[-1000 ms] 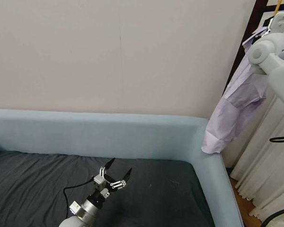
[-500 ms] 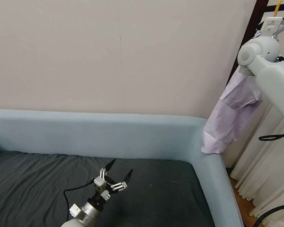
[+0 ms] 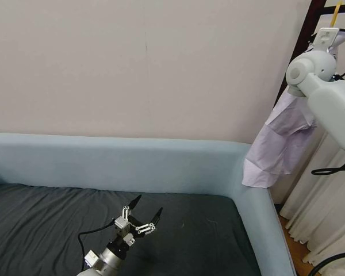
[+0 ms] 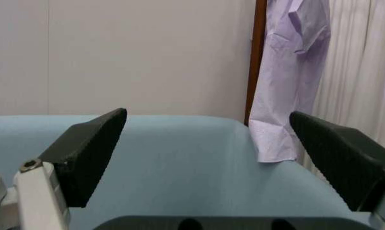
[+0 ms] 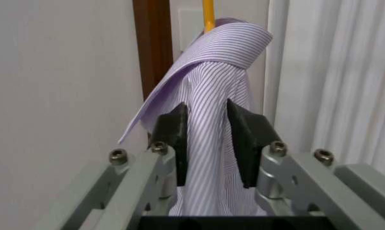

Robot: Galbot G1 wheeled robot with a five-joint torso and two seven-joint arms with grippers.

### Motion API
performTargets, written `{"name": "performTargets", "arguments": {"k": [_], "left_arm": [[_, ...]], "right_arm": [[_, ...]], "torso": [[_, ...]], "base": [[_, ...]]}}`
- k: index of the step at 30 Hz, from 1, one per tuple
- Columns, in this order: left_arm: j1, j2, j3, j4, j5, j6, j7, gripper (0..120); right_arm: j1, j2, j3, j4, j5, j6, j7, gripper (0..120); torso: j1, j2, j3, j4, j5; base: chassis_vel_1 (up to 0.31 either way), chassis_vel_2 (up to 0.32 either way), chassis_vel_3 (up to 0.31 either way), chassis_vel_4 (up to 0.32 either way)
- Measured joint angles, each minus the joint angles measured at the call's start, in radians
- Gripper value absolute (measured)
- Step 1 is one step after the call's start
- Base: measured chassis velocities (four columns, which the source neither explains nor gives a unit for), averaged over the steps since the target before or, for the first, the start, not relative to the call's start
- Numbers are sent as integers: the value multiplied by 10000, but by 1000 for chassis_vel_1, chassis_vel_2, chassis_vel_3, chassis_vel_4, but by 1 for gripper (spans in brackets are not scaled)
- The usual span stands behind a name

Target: Pick up the clothes from the sofa and hang them on the clothes hanger.

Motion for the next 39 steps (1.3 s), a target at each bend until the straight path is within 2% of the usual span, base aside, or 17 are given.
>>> {"name": "performTargets", "arguments": {"k": [5, 7, 8, 11, 12, 14, 16, 18, 21, 22, 25, 27, 28, 30, 31, 35, 39], "left_arm": [[151, -57, -113, 70, -19, -67, 54, 100], [276, -29, -230, 50, -77, -93, 51, 100], [276, -29, -230, 50, -77, -93, 51, 100], [442, 12, -399, -102, -224, -114, -110, 100], [442, 12, -399, -102, -224, -114, -110, 100], [636, -41, -573, -413, -512, -46, -433, 100], [686, -84, -624, -505, -575, -15, -527, 100], [959, -407, -887, -1003, -543, 232, -1275, 100], [1417, -1336, -1154, -1754, 482, 666, -3166, 100], [1417, -1336, -1154, -1754, 482, 666, -3166, 100], [1748, -2216, -1641, -1983, 1447, 576, -3967, 100], [1824, -2358, -1769, -2006, 1621, 529, -3987, 100], [2020, -2680, -2054, -2027, 1937, 391, -3992, 100], [2315, -2929, -2305, -2031, 2018, 237, -4002, 100], [2315, -2929, -2305, -2031, 2018, 237, -4002, 100], [3037, -3121, -2612, -2235, 2178, 89, -3929, 100], [3324, -3111, -2681, -2392, 2431, 217, -4230, 100]], "right_arm": [[-928, -912, 532, 2194, -77, 313, -292, 45], [-1687, -1527, 851, 3477, -389, 1271, -1134, 54], [-1687, -1527, 851, 3477, -389, 1271, -1134, 54], [-3075, -2210, 1314, 4963, -906, 2930, -2940, 68], [-3075, -2210, 1314, 4963, -906, 2930, -2940, 68], [-4391, -2561, 1608, 5948, -1320, 4175, -4270, 79], [-4661, -2603, 1662, 6154, -1385, 4395, -4499, 81], [-5875, -2565, 1919, 6887, -1697, 5246, -5188, 93], [-8104, -2019, 2444, 7345, -2788, 5742, -5782, 100], [-8104, -2019, 2444, 7345, -2788, 5742, -5782, 100], [-10018, -1375, 3058, 7255, -4008, 6168, -6122, 100], [-10470, -1201, 3205, 7184, -4374, 6368, -6177, 100], [-11546, -779, 3626, 7085, -5124, 6572, -6211, 100], [-13421, 88, 4497, 7169, -6233, 6561, -6214, 100], [-13421, 88, 4497, 7169, -6233, 6561, -6214, 100], [-16594, 1939, 6503, 7962, -8824, 5707, -6286, 100], [-18297, 2743, 7575, 8481, -9924, 5471, -6366, 100]], "torso": [[0, 0, -1, -3, 2], [-1, 1, 0, -3, 2], [-1, 1, 0, -3, 2], [0, 2, -1, -2, 2], [0, 2, -1, -2, 2], [-1, 2, -1, -2, 4], [-1, 1, 0, -3, 5], [-1, 3, -1, -2, 1], [-1, 3, 0, 5, 2], [-1, 3, 0, 5, 2], [-1, 1, 0, -2, 1], [-1, 2, 0, -1, 0], [0, 2, 0, 5, 0], [-1, 0, 0, -3, 5], [-1, 0, 0, -3, 5], [-1, 1, -1, 3, 1], [-3, 2, -2, -7, 1]], "base": [[0, 0, 0, 0], [0, 0, 0, 0], [0, 0, 0, 0], [0, 0, 0, 0], [0, 0, 0, 0], [0, 0, 0, 0], [0, 0, 0, 0], [0, 0, 0, 0], [0, 0, 0, 0], [0, 0, 0, 0], [0, 0, 0, 0], [0, 0, 0, 0], [0, 0, 0, 0], [0, 0, 0, 0], [0, 0, 0, 0], [0, 0, 0, 0], [0, 0, 0, 0]]}}
